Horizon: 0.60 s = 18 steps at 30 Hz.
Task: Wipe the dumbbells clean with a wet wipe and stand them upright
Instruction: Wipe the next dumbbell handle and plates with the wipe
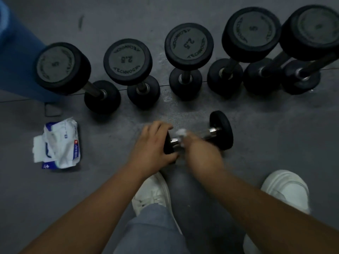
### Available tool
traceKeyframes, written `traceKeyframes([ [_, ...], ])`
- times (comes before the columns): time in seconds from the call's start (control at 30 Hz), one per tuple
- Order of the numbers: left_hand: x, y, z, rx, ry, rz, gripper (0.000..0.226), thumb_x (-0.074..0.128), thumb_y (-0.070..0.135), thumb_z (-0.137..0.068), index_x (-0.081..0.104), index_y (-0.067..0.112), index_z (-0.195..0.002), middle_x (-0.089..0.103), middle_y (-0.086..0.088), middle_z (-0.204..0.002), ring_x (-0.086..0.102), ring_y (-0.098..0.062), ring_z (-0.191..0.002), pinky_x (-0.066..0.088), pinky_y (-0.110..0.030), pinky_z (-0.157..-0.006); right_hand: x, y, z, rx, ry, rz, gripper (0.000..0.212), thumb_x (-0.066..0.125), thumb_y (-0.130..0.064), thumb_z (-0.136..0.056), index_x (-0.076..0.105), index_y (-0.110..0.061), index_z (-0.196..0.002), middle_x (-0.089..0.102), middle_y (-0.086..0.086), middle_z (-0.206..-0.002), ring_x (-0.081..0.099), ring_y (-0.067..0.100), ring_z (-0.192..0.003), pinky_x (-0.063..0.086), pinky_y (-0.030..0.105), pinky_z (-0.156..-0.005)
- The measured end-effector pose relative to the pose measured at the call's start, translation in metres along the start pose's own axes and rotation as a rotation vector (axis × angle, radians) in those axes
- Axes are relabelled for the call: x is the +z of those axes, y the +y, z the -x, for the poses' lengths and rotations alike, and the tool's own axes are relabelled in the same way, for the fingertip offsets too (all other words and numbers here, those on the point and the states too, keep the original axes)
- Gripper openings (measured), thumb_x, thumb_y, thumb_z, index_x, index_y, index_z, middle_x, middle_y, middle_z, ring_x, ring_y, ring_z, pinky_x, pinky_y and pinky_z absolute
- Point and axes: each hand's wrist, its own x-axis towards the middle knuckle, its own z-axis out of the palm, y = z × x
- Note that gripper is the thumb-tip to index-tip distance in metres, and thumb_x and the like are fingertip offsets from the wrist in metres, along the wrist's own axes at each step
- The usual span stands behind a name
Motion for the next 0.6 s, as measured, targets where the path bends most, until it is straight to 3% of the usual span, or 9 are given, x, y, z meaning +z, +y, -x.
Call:
traceKeyframes([
  [0.07,0.001,0.006,0.005,-0.007,-0.086,-0.063,0.092,0.081,0.050,-0.066,0.039,0.023,-0.144,0.035,0.001,-0.142,0.035,-0.022,-0.126,0.045,-0.043,-0.100,0.002,-0.004,0.008,-0.004,-0.057,0.091,0.030,0.043,-0.025,-0.099,0.049,-0.028,-0.128,0.062,0.002,-0.120,0.064,0.027,-0.101,0.051,0.038,-0.081],
  [0.13,0.008,0.006,0.014,-0.080,-0.262,-0.088,0.114,0.081,0.058,-0.065,0.017,0.025,-0.154,0.013,0.001,-0.159,0.021,-0.022,-0.141,0.039,-0.044,-0.109,-0.005,0.019,0.007,0.223,0.029,0.041,0.028,0.042,-0.020,-0.098,0.052,-0.021,-0.124,0.062,0.005,-0.118,0.063,0.030,-0.101,0.051,0.042,-0.080],
  [0.23,0.020,0.008,0.033,-0.102,-0.366,-0.079,0.125,0.079,0.060,-0.067,-0.003,0.027,-0.156,-0.009,0.005,-0.163,0.027,-0.023,-0.144,0.039,-0.040,-0.110,0.005,0.030,0.023,0.303,0.002,-0.087,0.032,0.038,-0.028,-0.103,0.051,-0.021,-0.132,0.059,0.005,-0.131,0.059,0.028,-0.115,0.047,0.045,-0.097],
  [0.33,0.025,0.010,0.048,-0.055,-0.347,-0.086,0.122,0.078,0.058,-0.068,-0.002,0.029,-0.155,-0.010,0.005,-0.163,0.028,-0.023,-0.144,0.039,-0.036,-0.109,0.017,0.022,0.037,0.142,-0.132,-0.114,0.039,0.033,-0.038,-0.104,0.043,-0.032,-0.141,0.049,-0.005,-0.145,0.053,0.022,-0.125,0.040,0.037,-0.106],
  [0.47,0.024,0.013,0.054,-0.016,-0.358,-0.077,0.118,0.076,0.062,-0.070,0.003,0.028,-0.156,-0.005,0.004,-0.164,0.027,-0.023,-0.145,0.033,-0.034,-0.113,0.012,0.038,0.050,0.356,-0.013,-0.001,0.040,0.032,-0.021,-0.101,0.041,-0.025,-0.140,0.053,0.001,-0.136,0.059,0.028,-0.111,0.046,0.039,-0.082],
  [0.53,0.023,0.017,0.055,-0.007,-0.365,-0.070,0.115,0.075,0.060,-0.072,0.005,0.027,-0.156,-0.002,0.003,-0.164,0.027,-0.021,-0.145,0.030,-0.030,-0.113,0.017,0.019,0.062,0.275,-0.061,-0.028,0.038,0.033,-0.018,-0.100,0.042,-0.019,-0.137,0.056,0.004,-0.128,0.061,0.030,-0.103,0.043,0.039,-0.071],
  [0.6,0.024,0.020,0.058,0.018,-0.367,-0.089,0.114,0.075,0.058,-0.072,0.007,0.024,-0.156,0.002,0.000,-0.164,0.028,-0.020,-0.144,0.027,-0.027,-0.112,0.023,0.012,0.065,0.149,-0.159,-0.059,0.036,0.037,-0.018,-0.100,0.044,-0.017,-0.136,0.055,0.004,-0.130,0.061,0.030,-0.106,0.046,0.041,-0.076],
])
